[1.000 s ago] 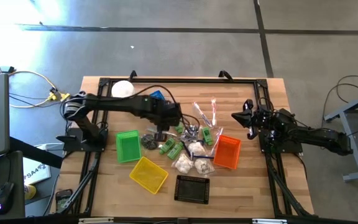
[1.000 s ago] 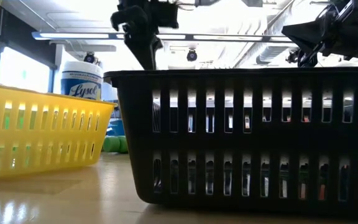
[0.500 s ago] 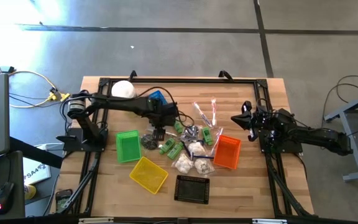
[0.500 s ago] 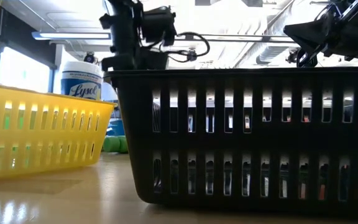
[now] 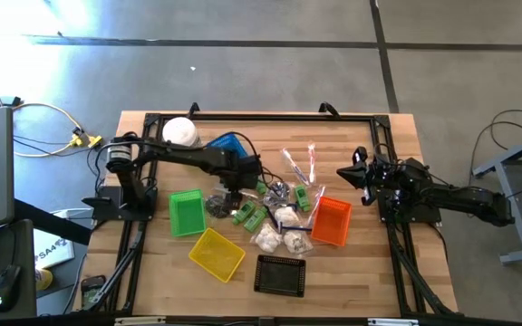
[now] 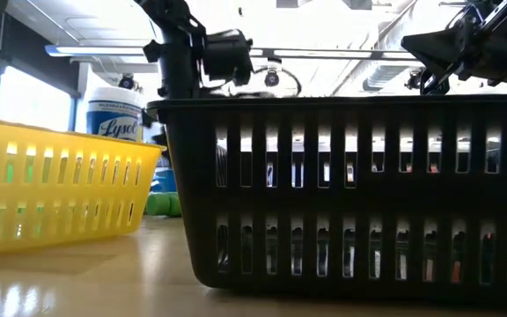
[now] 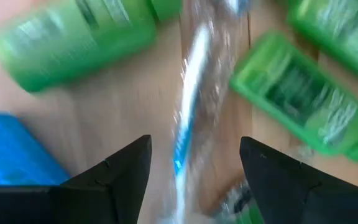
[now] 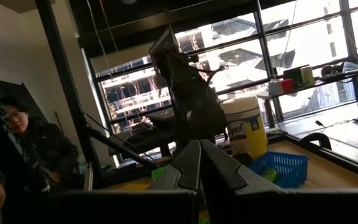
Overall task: Pick & Place Travel size toiletries
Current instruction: Put the blue toothbrush into the yellow bin
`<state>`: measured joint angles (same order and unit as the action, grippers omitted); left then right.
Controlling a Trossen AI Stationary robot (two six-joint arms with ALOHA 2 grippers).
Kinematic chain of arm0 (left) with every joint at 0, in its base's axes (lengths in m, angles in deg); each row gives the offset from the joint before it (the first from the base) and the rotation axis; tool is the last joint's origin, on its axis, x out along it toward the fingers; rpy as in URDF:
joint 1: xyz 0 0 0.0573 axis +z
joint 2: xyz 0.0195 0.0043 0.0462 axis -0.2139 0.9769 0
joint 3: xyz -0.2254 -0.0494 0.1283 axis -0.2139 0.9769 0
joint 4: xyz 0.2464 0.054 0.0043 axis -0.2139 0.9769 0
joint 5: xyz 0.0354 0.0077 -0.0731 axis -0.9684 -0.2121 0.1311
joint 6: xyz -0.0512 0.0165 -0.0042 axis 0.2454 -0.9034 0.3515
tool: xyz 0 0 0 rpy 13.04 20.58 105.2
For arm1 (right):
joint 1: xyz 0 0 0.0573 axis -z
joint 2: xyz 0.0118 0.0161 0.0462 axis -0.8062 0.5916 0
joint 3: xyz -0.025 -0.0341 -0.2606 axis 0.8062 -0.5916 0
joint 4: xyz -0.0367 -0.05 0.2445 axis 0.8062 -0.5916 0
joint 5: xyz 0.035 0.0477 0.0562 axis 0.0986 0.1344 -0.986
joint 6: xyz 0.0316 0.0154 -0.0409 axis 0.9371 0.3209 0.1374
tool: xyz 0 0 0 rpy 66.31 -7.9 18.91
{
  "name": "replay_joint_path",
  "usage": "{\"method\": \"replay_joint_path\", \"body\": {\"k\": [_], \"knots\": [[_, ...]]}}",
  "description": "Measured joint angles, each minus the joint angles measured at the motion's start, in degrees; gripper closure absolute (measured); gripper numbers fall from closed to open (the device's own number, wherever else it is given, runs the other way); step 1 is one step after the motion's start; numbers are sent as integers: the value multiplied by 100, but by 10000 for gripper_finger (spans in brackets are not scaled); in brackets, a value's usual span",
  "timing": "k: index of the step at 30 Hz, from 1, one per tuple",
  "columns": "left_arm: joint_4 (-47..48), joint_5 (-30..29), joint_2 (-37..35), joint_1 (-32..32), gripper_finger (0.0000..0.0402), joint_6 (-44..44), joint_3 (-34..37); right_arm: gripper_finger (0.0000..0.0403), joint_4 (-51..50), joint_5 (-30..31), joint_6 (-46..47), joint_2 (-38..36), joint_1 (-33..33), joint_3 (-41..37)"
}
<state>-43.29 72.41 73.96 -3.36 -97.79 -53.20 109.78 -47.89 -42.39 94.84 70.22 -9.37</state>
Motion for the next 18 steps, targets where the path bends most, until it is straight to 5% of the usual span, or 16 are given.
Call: {"method": "replay_joint_path", "body": {"k": [18], "knots": [[-270,-33,652,0,186,-50,-30,400,-153,-19,55,35,0,0]]}}
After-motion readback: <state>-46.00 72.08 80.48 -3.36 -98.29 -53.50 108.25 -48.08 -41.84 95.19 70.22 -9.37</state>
